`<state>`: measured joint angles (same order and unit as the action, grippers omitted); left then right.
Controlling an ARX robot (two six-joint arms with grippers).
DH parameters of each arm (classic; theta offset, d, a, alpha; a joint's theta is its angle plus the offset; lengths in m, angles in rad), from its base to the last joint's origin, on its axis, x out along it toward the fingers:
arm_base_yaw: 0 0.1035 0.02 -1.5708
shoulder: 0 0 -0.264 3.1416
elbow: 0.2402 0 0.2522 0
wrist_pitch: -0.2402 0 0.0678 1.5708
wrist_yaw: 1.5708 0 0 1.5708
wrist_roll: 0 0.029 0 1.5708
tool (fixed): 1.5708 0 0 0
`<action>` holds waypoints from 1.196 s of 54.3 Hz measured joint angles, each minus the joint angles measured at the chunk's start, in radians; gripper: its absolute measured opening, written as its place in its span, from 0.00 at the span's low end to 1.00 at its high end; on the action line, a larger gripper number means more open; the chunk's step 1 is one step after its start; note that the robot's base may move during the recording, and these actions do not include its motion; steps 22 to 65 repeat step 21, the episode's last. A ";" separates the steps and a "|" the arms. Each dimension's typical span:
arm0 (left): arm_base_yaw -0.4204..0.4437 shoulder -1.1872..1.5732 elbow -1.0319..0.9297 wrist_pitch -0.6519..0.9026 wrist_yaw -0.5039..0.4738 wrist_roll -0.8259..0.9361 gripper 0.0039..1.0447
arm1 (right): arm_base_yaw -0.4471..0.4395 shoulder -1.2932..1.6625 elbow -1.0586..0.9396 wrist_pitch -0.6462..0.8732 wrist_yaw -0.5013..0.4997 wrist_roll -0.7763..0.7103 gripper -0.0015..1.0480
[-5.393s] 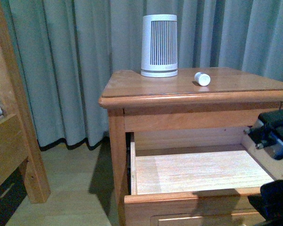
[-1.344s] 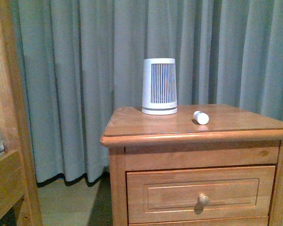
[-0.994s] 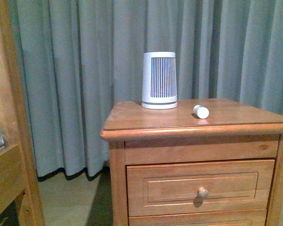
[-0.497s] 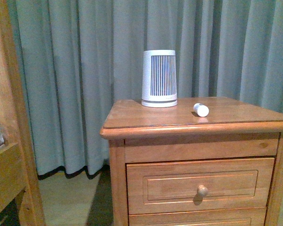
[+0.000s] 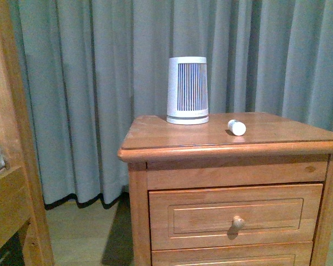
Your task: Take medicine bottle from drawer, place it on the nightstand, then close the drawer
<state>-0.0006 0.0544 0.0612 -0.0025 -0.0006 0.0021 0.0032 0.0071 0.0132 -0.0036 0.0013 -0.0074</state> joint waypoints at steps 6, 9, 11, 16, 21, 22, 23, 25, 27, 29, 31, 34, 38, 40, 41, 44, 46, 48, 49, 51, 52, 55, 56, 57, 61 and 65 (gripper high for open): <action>0.000 0.000 0.000 0.000 0.000 0.000 0.94 | 0.000 0.000 0.000 0.000 0.000 0.002 0.93; 0.000 0.000 0.000 0.000 0.000 0.000 0.94 | 0.000 0.000 0.000 0.000 0.000 0.002 0.93; 0.000 0.000 0.000 0.000 0.000 0.000 0.94 | 0.000 0.000 0.000 0.000 0.000 0.002 0.93; 0.000 0.000 0.000 0.000 0.000 0.000 0.94 | 0.000 0.000 0.000 0.000 0.000 0.002 0.93; 0.000 0.000 0.000 0.000 0.000 0.000 0.94 | 0.000 0.000 0.000 0.000 0.000 0.002 0.93; 0.000 0.000 0.000 0.000 0.000 0.000 0.94 | 0.000 0.000 0.000 0.000 0.000 0.002 0.93; 0.000 0.000 0.000 0.000 0.000 0.000 0.94 | 0.000 0.000 0.000 0.000 0.000 0.002 0.93; 0.000 0.000 0.000 0.000 0.000 0.000 0.94 | 0.000 0.000 0.000 0.000 0.000 0.002 0.93; 0.000 0.000 0.000 0.000 0.000 0.000 0.94 | 0.000 0.000 0.000 0.000 0.000 0.002 0.93; 0.000 0.000 0.000 0.000 0.000 0.000 0.94 | 0.000 0.000 0.000 0.000 0.000 0.002 0.93; 0.000 0.000 0.000 0.000 0.000 0.000 0.94 | 0.000 0.000 0.000 0.000 0.000 0.002 0.93; 0.000 0.000 0.000 0.000 0.000 0.000 0.94 | 0.000 0.000 0.000 0.000 0.000 0.002 0.93; 0.000 0.000 0.000 0.000 0.000 0.000 0.94 | 0.000 0.000 0.000 0.000 0.000 0.002 0.93; 0.000 0.000 0.000 0.000 0.000 0.000 0.94 | 0.000 0.000 0.000 0.000 0.000 0.002 0.93; 0.000 0.000 0.000 0.000 0.000 0.000 0.94 | 0.000 0.000 0.000 0.000 0.000 0.002 0.93; 0.000 0.000 0.000 0.000 0.000 0.000 0.94 | 0.000 0.000 0.000 0.000 0.000 0.002 0.93; 0.000 0.000 0.000 0.000 0.000 0.000 0.94 | 0.000 0.000 0.000 0.000 0.000 0.002 0.93; 0.000 0.000 0.000 0.000 0.000 0.000 0.94 | 0.000 0.000 0.000 0.000 0.000 0.002 0.93; 0.000 0.000 0.000 0.000 0.000 0.000 0.94 | 0.000 0.000 0.000 0.000 0.000 0.002 0.93; 0.000 0.000 0.000 0.000 0.000 0.000 0.94 | 0.000 0.000 0.000 0.000 0.000 0.002 0.93; 0.000 0.000 0.000 0.000 0.000 0.000 0.94 | 0.000 0.000 0.000 0.000 0.000 0.002 0.93; 0.000 0.000 0.000 0.000 0.000 0.000 0.94 | 0.000 0.000 0.000 0.000 0.000 0.002 0.93; 0.000 0.000 0.000 0.000 0.000 0.000 0.94 | 0.000 0.000 0.000 0.000 0.000 0.002 0.93; 0.000 0.000 0.000 0.000 0.000 0.000 0.94 | 0.000 0.000 0.000 0.000 0.000 0.002 0.93; 0.000 0.000 0.000 0.000 0.000 0.000 0.94 | 0.000 0.000 0.000 0.000 0.000 0.002 0.93; 0.000 0.000 0.000 0.000 0.000 0.000 0.94 | 0.000 0.000 0.000 0.000 0.000 0.002 0.93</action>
